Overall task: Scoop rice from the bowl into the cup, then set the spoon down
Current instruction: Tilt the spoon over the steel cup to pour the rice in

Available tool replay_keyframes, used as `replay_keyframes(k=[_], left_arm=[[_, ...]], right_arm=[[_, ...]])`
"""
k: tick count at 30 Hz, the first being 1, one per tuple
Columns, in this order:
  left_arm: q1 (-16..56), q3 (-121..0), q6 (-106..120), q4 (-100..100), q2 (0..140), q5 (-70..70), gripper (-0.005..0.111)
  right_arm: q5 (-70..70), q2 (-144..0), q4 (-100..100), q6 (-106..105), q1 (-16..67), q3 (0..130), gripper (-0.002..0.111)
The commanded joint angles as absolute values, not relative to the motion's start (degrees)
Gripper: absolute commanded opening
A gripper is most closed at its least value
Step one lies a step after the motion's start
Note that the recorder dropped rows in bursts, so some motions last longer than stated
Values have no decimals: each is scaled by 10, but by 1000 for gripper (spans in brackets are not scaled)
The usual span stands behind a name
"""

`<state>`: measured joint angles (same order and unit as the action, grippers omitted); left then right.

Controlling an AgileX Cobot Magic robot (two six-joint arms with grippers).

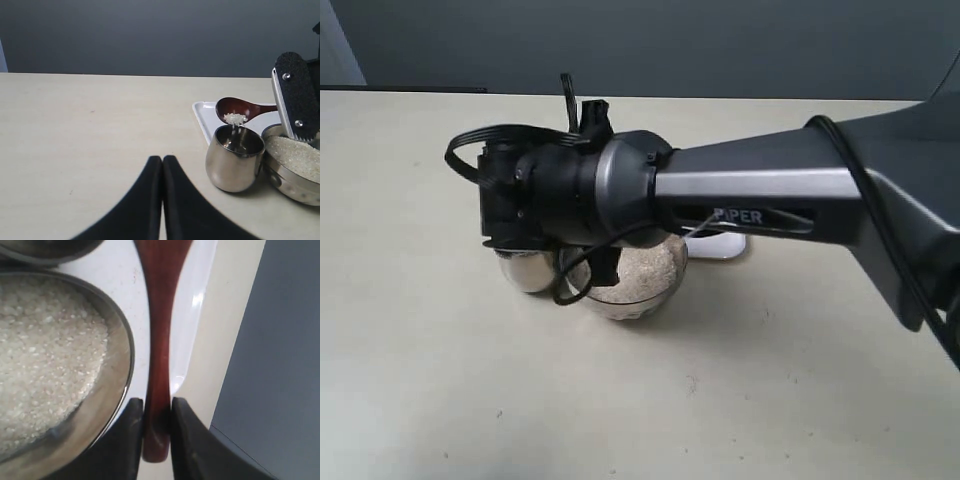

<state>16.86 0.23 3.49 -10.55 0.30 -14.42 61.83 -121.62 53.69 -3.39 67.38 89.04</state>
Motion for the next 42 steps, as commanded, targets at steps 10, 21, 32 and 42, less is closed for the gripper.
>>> replay_keyframes(k=[10, 21, 32, 42], left_arm=[[172, 0, 31, -105, 0, -135, 1], [172, 0, 31, -105, 0, -135, 1], [172, 0, 31, -105, 0, -135, 1], [172, 0, 31, -105, 0, -135, 1]], right_arm=[[598, -1216, 596, 33, 674, 844, -1], [581, -1216, 678, 98, 686, 806, -1], [596, -1216, 764, 166, 709, 749, -1], [610, -1216, 796, 181, 710, 749, -1]])
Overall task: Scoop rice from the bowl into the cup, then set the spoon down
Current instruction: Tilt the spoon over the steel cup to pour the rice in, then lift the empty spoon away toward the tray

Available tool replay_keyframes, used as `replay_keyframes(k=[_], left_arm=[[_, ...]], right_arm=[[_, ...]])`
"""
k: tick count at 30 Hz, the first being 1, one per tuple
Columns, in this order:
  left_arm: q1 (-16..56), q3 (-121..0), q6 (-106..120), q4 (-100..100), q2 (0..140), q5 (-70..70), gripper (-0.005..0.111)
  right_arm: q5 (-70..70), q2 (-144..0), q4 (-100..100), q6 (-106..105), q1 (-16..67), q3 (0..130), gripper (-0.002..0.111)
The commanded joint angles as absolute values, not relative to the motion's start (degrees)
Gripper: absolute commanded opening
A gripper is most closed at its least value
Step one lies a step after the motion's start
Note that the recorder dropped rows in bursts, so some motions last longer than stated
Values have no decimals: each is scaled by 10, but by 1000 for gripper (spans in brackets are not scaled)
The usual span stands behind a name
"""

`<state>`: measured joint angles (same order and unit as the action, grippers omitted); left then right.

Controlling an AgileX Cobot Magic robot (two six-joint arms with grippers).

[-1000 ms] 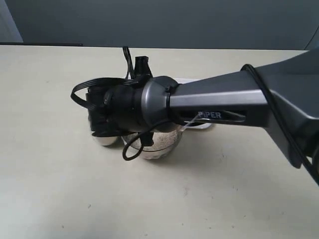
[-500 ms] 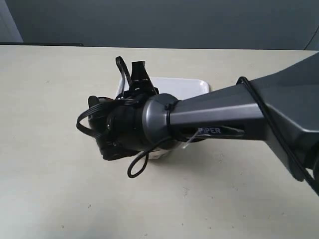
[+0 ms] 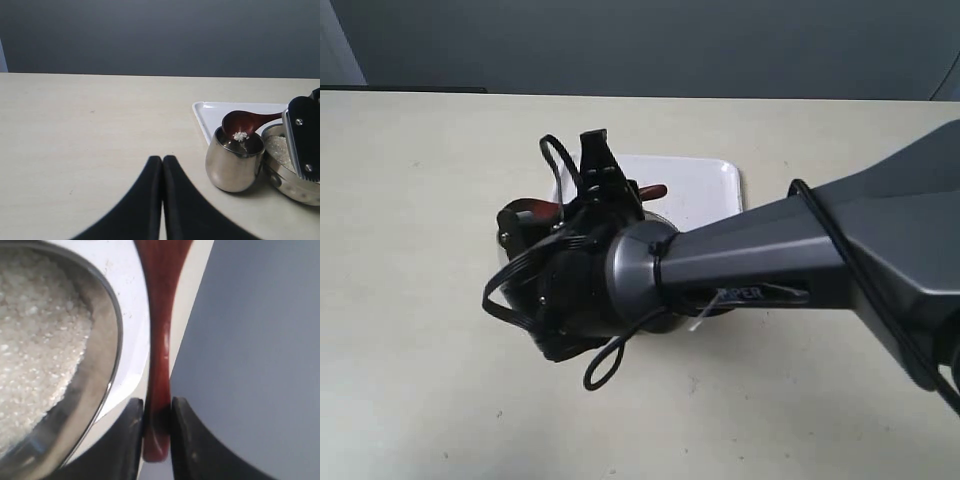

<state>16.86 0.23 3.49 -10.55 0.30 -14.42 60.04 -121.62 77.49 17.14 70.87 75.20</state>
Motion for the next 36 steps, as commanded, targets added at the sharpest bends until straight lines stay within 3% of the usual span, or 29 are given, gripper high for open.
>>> replay_keyframes(k=[1, 36], left_arm=[[172, 0, 31, -105, 0, -135, 1], [172, 0, 31, -105, 0, -135, 1]], right_arm=[[610, -1216, 796, 181, 710, 749, -1], [610, -1207, 831, 237, 707, 758, -1]])
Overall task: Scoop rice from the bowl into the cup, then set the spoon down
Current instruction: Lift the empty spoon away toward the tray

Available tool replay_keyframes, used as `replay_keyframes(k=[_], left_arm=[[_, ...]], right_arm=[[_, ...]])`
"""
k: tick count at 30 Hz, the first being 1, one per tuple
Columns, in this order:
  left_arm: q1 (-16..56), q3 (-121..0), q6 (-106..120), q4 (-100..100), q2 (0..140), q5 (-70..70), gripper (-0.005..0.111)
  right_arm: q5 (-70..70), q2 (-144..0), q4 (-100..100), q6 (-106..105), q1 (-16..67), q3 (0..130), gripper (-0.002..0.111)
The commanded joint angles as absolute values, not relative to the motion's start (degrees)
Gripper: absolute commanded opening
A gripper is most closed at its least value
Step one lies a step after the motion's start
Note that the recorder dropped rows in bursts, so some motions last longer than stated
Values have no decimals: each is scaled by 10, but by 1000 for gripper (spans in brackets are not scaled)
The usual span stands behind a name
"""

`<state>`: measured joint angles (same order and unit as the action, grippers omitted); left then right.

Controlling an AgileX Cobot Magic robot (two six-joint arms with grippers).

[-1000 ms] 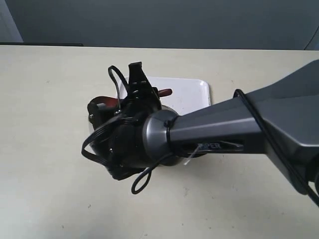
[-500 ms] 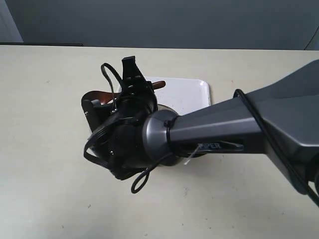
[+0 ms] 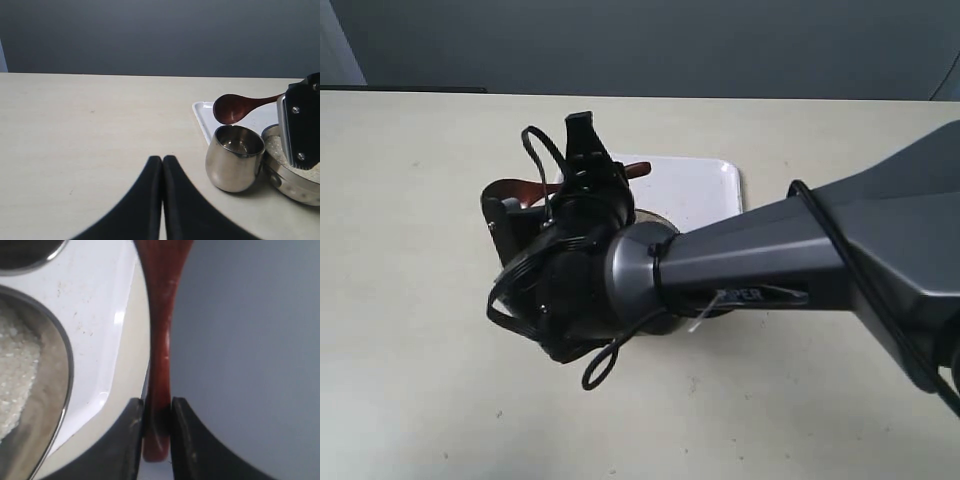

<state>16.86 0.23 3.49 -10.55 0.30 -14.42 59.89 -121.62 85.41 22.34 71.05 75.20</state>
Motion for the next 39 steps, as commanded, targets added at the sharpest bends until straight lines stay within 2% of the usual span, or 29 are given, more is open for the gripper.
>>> replay_keyframes(k=[1, 12, 27, 36, 39], left_arm=[[172, 0, 31, -105, 0, -135, 1], [172, 0, 31, -105, 0, -135, 1], [172, 0, 31, -105, 0, -135, 1], [172, 0, 31, -105, 0, -135, 1], [172, 0, 31, -105, 0, -135, 1]], right_arm=[[606, -1202, 819, 238, 705, 758, -1], [564, -1113, 655, 240, 629, 758, -1], [544, -1023, 474, 194, 476, 756, -1], [524, -1002, 269, 16, 371, 756, -1], [450, -1003, 182, -72, 342, 756, -1]])
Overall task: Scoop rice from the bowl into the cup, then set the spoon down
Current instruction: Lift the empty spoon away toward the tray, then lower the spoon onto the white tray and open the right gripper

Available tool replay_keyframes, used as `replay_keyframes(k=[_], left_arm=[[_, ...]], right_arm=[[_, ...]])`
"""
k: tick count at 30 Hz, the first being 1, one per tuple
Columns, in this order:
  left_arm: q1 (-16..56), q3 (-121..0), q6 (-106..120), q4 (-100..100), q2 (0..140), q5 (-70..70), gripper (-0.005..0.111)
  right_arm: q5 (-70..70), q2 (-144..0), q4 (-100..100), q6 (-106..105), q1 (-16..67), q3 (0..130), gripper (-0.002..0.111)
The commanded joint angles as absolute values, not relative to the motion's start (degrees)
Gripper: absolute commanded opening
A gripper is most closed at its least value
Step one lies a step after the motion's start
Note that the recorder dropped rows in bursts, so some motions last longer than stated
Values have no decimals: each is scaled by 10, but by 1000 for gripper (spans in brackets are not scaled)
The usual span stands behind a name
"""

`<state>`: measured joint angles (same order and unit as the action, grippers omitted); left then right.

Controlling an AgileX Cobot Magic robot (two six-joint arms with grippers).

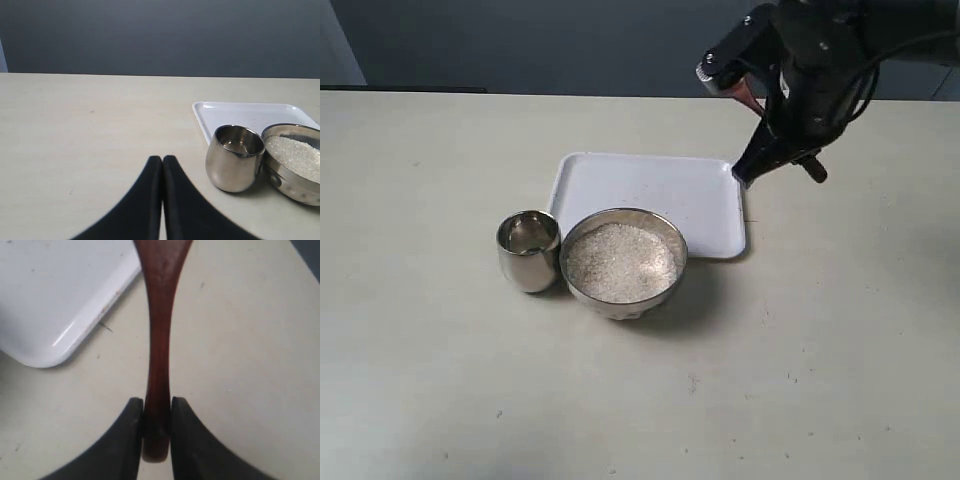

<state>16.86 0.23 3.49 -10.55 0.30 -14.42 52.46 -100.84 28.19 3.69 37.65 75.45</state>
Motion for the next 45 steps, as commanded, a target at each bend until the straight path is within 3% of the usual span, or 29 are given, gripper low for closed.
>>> replay_keyframes(k=[1, 5, 13, 45], left_arm=[[172, 0, 31, -105, 0, -135, 1], [172, 0, 31, -105, 0, -135, 1], [172, 0, 31, -105, 0, -135, 1], [172, 0, 31, -105, 0, -135, 1]], right_arm=[[418, -1005, 145, -118, 336, 756, -1], [349, -1034, 48, -239, 333, 758, -1], [341, -1154, 60, -250, 333, 758, -1], [382, -1239, 14, -257, 333, 837, -1]])
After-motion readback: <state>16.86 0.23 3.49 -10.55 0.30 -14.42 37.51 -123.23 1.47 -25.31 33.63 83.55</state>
